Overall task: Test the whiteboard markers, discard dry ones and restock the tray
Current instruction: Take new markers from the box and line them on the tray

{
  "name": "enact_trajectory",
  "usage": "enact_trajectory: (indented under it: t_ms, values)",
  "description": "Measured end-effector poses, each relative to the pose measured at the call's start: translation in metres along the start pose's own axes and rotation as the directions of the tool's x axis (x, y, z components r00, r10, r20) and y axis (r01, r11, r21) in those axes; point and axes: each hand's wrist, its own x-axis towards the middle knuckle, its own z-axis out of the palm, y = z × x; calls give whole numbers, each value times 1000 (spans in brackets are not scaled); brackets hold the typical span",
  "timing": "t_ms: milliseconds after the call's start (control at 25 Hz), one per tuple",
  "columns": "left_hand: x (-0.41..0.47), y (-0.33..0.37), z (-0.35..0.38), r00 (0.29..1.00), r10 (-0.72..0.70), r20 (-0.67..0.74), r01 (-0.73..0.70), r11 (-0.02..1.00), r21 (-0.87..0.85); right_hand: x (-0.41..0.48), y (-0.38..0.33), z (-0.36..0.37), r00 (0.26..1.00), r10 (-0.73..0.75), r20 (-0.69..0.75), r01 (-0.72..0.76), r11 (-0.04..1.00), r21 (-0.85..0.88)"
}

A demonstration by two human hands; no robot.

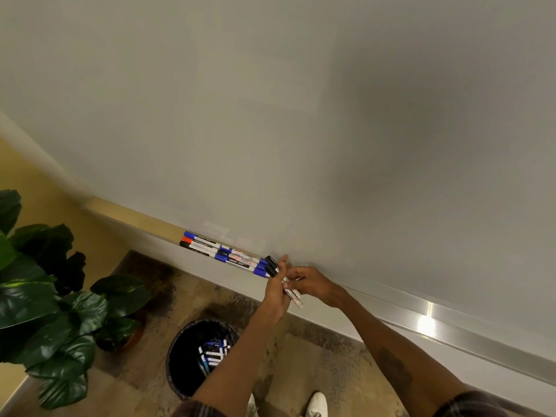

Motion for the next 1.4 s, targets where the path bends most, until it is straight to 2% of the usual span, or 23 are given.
enact_trajectory:
  t_ms: [120, 240, 320, 440, 520, 680, 800, 1080, 1240, 1400]
  values:
    - [3, -14, 12, 1000, -14, -19, 14, 999, 34, -7, 5, -14, 998, 55, 9, -55, 998, 34]
    - [0, -22, 22, 1000, -20, -9, 21, 999, 30, -13, 5, -23, 999, 30, -26, -29, 999, 21]
    - [-2, -25, 25, 999, -9, -33, 10, 999, 37, -13, 9, -29, 988, -34, -148, 15, 992, -127]
    - [0, -24, 15, 988, 31, -152, -32, 999, 0, -5, 25, -39, 950, -125, -286, 7, 924, -382]
    - [2, -21, 4, 977, 47, -209, -50, 999, -10, 1, 38, -42, 944, -116, -310, -66, 852, -520]
    - [1, -16, -14, 964, 71, -257, -64, 997, 36, -1, 64, -37, 922, -76, -380, -200, 746, -635]
    - [4, -16, -20, 965, 68, -253, -57, 997, 51, -5, 78, -32, 909, -71, -410, -238, 719, -653]
    - [6, -21, -16, 975, 19, -221, 2, 996, 92, -16, 81, -29, 895, -225, -384, -141, 674, -725]
    - [3, -24, -14, 980, 9, -201, 16, 993, 119, -27, 86, -32, 867, -271, -418, -199, 581, -789]
    - [7, -28, -19, 979, -5, -203, 33, 990, 134, -30, 84, -38, 870, -252, -424, -245, 524, -815]
